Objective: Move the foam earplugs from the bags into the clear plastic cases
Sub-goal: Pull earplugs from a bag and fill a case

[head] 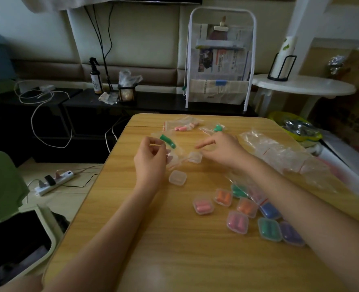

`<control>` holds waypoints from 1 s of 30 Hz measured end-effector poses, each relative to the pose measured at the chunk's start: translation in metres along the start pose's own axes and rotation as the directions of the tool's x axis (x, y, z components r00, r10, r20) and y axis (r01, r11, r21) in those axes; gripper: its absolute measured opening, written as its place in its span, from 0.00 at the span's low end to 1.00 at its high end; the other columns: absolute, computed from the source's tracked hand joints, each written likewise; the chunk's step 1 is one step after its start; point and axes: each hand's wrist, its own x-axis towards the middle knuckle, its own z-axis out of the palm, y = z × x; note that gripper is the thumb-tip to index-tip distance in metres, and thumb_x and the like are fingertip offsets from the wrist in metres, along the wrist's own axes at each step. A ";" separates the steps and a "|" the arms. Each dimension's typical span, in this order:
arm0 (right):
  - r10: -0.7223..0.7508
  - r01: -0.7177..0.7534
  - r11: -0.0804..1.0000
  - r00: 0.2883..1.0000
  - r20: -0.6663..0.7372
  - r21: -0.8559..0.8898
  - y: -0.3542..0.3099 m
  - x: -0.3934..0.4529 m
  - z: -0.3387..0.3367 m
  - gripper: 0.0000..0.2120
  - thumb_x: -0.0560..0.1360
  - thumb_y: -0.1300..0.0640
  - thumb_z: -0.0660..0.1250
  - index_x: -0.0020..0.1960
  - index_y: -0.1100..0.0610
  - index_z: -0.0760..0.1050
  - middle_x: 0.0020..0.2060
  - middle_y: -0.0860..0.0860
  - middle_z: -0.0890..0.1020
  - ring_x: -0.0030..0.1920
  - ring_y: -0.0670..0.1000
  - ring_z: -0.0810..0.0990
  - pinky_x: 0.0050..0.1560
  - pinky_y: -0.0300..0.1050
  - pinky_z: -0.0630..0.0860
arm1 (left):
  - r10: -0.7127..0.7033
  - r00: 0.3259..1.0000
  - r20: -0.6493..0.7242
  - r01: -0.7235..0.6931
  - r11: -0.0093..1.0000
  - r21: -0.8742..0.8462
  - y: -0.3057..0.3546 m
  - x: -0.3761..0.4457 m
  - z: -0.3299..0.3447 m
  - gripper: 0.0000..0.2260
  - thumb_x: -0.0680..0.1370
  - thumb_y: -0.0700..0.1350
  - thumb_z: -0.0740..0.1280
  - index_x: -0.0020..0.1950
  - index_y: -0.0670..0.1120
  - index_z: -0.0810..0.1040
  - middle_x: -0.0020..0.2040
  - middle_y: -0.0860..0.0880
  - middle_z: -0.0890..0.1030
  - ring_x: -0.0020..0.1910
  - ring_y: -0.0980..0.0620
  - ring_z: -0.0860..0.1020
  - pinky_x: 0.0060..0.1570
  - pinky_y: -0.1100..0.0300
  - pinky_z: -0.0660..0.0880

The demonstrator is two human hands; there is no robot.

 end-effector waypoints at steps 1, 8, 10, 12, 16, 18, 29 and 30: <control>-0.006 0.005 0.999 1.000 -0.018 -0.036 0.001 -0.002 -0.005 0.11 0.76 0.51 0.66 0.58 0.43 0.79 0.64 0.45 0.77 0.64 0.50 0.74 0.71 0.59 0.61 | -0.005 1.000 0.008 0.005 1.000 -0.018 0.000 0.000 0.000 0.02 0.80 0.40 0.62 0.51 0.47 0.73 0.45 0.48 0.80 0.41 0.55 0.81 0.34 0.69 0.76; 0.240 -0.194 0.926 0.965 0.109 -0.325 0.022 -0.016 -0.009 0.18 0.83 0.47 0.48 0.52 0.48 0.76 0.54 0.51 0.80 0.62 0.55 0.73 0.72 0.66 0.50 | 0.000 0.997 0.078 0.001 1.000 -0.013 0.003 -0.003 0.003 0.04 0.80 0.40 0.62 0.49 0.49 0.72 0.47 0.48 0.81 0.41 0.54 0.83 0.36 0.65 0.79; 0.140 -0.147 0.962 0.989 -0.048 -0.231 0.013 -0.020 -0.006 0.17 0.83 0.48 0.49 0.49 0.50 0.75 0.46 0.51 0.81 0.55 0.52 0.77 0.72 0.62 0.55 | 0.007 0.996 0.085 -0.005 1.000 -0.021 0.004 -0.004 0.002 0.03 0.79 0.40 0.64 0.49 0.48 0.72 0.46 0.48 0.82 0.39 0.55 0.83 0.35 0.64 0.79; 0.105 -0.096 0.994 0.977 -0.184 0.055 -0.007 -0.032 -0.004 0.17 0.82 0.48 0.55 0.57 0.55 0.78 0.39 0.52 0.81 0.40 0.52 0.79 0.52 0.48 0.74 | -0.007 0.995 0.097 0.015 0.996 -0.084 0.005 -0.004 0.002 0.03 0.79 0.39 0.65 0.50 0.45 0.72 0.45 0.47 0.82 0.38 0.55 0.83 0.34 0.64 0.79; 0.209 -0.178 0.887 0.977 -0.028 0.426 -0.033 -0.052 -0.002 0.18 0.76 0.47 0.66 0.59 0.58 0.79 0.52 0.47 0.82 0.51 0.47 0.78 0.46 0.37 0.71 | -0.070 0.980 0.188 0.125 0.946 -0.298 0.016 -0.006 0.006 0.09 0.77 0.37 0.67 0.54 0.42 0.69 0.45 0.44 0.83 0.40 0.53 0.84 0.35 0.63 0.78; 0.288 -0.262 0.771 0.956 0.049 0.581 -0.034 -0.054 -0.002 0.10 0.75 0.51 0.69 0.50 0.57 0.82 0.47 0.49 0.84 0.49 0.48 0.80 0.51 0.41 0.75 | -0.061 0.967 0.246 0.154 0.912 -0.381 0.020 -0.009 0.009 0.11 0.76 0.35 0.68 0.53 0.43 0.68 0.44 0.43 0.83 0.41 0.51 0.84 0.39 0.60 0.80; 0.227 -0.155 0.772 0.973 -0.040 0.617 -0.022 -0.081 -0.028 0.11 0.77 0.50 0.65 0.41 0.54 0.79 0.33 0.46 0.82 0.37 0.42 0.80 0.41 0.37 0.74 | 0.288 0.806 0.517 -0.369 0.927 0.060 0.041 -0.041 0.013 0.12 0.69 0.49 0.75 0.47 0.47 0.77 0.45 0.53 0.80 0.42 0.57 0.79 0.42 0.62 0.78; 0.198 -0.125 0.791 0.979 -0.057 0.600 -0.022 -0.086 -0.029 0.12 0.77 0.49 0.64 0.41 0.55 0.79 0.33 0.47 0.82 0.37 0.43 0.80 0.42 0.39 0.74 | 0.289 0.787 0.546 -0.379 0.924 0.056 0.042 -0.047 0.016 0.11 0.68 0.47 0.75 0.45 0.46 0.78 0.42 0.52 0.81 0.40 0.57 0.79 0.41 0.61 0.79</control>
